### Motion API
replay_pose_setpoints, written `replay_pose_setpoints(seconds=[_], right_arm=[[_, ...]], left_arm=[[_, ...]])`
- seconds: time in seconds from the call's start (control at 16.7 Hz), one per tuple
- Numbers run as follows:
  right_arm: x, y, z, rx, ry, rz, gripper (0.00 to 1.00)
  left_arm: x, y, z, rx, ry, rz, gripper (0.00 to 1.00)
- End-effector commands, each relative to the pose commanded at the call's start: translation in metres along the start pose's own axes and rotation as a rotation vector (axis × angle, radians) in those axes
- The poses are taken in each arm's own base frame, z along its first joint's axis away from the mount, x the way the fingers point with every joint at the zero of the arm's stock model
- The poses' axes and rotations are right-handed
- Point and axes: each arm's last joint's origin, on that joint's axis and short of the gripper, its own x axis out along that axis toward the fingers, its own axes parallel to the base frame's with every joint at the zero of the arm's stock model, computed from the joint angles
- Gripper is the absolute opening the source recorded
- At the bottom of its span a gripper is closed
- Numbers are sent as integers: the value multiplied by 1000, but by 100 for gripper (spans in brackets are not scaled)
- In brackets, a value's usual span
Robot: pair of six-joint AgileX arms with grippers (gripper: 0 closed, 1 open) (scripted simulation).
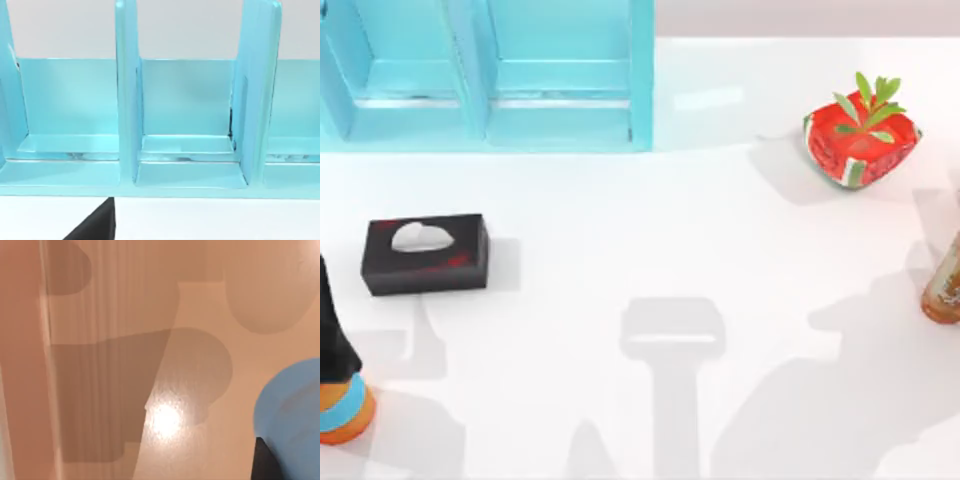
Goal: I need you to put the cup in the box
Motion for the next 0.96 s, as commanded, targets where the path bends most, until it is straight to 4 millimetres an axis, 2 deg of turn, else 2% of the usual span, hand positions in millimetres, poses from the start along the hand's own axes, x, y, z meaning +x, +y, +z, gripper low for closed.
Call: replay_pose_setpoints(seconds=[0.6,0.96], right_arm=[[0,0,0,0,0,0,98],[0,0,0,0,0,0,100]], left_arm=[[0,0,0,0,0,0,100],[0,0,0,0,0,0,100]])
